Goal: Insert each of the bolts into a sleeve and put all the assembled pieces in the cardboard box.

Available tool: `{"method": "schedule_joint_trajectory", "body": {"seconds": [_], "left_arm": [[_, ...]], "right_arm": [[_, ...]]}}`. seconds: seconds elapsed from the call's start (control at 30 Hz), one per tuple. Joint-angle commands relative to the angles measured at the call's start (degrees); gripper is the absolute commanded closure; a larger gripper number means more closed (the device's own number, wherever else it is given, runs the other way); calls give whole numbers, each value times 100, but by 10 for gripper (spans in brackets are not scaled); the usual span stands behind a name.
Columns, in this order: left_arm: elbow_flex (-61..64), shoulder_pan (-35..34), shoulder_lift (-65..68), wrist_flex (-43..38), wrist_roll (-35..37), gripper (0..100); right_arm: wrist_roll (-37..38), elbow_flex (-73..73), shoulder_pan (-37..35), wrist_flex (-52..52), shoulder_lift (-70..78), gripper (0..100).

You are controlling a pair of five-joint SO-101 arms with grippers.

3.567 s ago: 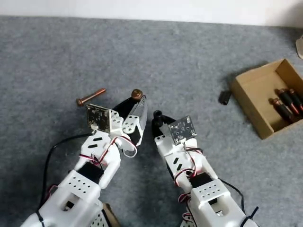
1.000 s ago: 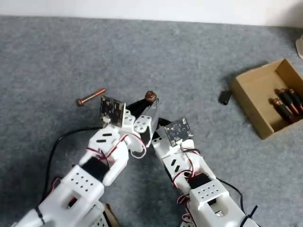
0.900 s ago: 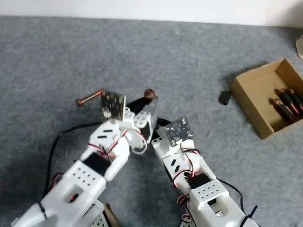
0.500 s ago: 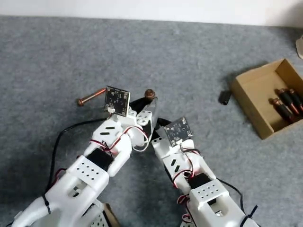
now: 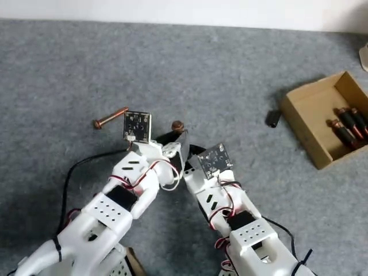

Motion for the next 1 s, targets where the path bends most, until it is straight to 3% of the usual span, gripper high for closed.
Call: {"method": "schedule_joint_trajectory", "body": {"seconds": [0.0,0.2,0.47,0.97], "left_arm": [[22,-101,-40,-35,18,993],[22,-101,-40,0,18,976],[136,-75,-40,9,18,736],[110,-136,-92,-35,53,726]], "right_arm": [[26,690,101,-57,-119,993],[18,690,163,-57,-119,993],[9,690,163,-57,-119,993],[9,681,418,-57,-75,993]]}}
